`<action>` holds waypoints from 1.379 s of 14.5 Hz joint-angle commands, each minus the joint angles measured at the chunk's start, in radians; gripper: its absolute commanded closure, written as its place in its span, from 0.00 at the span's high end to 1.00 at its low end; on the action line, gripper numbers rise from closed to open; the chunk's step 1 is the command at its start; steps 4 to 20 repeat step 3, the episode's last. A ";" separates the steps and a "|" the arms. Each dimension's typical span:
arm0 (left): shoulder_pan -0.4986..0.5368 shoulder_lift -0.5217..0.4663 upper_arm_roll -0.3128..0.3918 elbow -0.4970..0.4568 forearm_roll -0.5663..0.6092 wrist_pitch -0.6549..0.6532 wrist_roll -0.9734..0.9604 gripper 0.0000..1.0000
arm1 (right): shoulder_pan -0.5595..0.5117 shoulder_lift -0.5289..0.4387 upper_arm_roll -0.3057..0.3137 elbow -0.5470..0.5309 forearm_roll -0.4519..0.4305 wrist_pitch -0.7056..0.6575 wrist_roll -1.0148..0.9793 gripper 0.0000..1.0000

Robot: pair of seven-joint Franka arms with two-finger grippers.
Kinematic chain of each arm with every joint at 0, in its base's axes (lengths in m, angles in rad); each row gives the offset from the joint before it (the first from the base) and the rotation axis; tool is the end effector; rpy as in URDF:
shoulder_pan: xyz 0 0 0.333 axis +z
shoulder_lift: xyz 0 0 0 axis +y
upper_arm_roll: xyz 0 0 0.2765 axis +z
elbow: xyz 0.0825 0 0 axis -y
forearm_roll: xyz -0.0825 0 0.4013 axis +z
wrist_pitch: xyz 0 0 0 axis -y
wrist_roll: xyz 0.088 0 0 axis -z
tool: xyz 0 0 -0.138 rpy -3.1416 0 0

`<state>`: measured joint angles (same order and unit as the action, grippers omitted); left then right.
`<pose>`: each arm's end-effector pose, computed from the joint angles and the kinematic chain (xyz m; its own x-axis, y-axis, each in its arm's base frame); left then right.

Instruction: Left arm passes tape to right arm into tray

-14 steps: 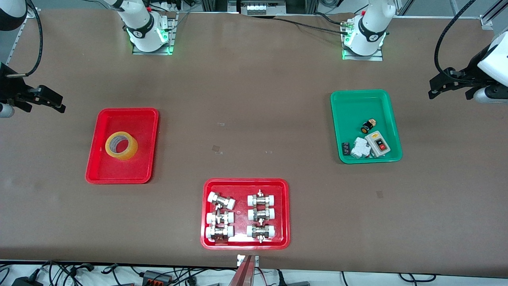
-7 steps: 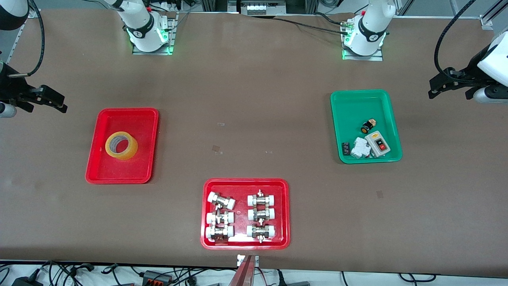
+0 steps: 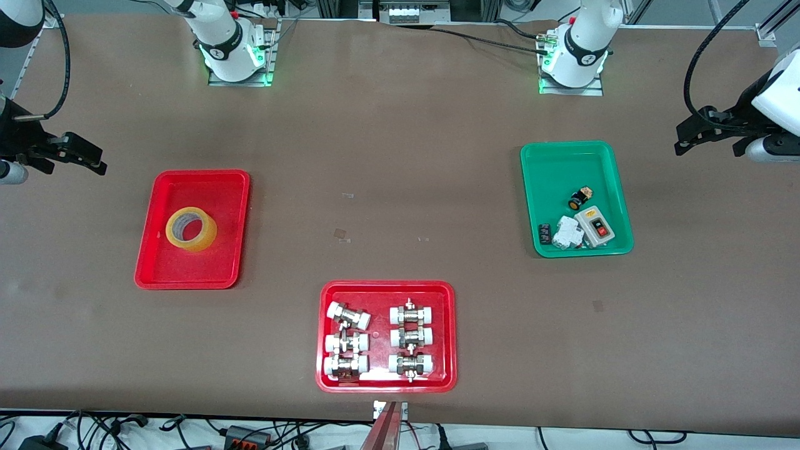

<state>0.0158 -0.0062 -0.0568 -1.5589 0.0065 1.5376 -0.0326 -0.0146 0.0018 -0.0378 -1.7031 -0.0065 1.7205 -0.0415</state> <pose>0.5660 -0.0224 0.5604 0.9999 -0.0082 -0.0149 -0.0083 -0.9999 -0.0073 0.5810 -0.0313 0.5008 0.9998 -0.0099 0.0153 -0.0100 -0.9999 0.0072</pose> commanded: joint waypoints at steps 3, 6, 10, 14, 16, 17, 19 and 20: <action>0.004 0.011 -0.006 0.031 0.010 -0.024 0.003 1.00 | -0.011 -0.019 0.013 0.003 0.006 -0.029 0.006 1.00; 0.004 0.011 -0.006 0.031 0.010 -0.024 0.003 1.00 | -0.011 -0.019 0.013 0.003 0.006 -0.029 0.006 1.00; 0.004 0.011 -0.006 0.031 0.010 -0.024 0.003 1.00 | -0.011 -0.019 0.013 0.003 0.006 -0.029 0.006 1.00; 0.004 0.011 -0.006 0.031 0.010 -0.024 0.003 1.00 | -0.011 -0.019 0.013 0.003 0.006 -0.029 0.006 1.00; 0.004 0.011 -0.006 0.031 0.010 -0.024 0.003 1.00 | -0.011 -0.019 0.013 0.003 0.006 -0.029 0.006 1.00; 0.004 0.011 -0.006 0.031 0.010 -0.024 0.003 1.00 | -0.011 -0.019 0.013 0.003 0.006 -0.029 0.006 1.00; 0.004 0.011 -0.006 0.031 0.010 -0.024 0.003 1.00 | -0.011 -0.019 0.013 0.003 0.006 -0.029 0.006 1.00; 0.004 0.011 -0.006 0.031 0.010 -0.024 0.003 1.00 | -0.011 -0.019 0.013 0.003 0.006 -0.029 0.006 1.00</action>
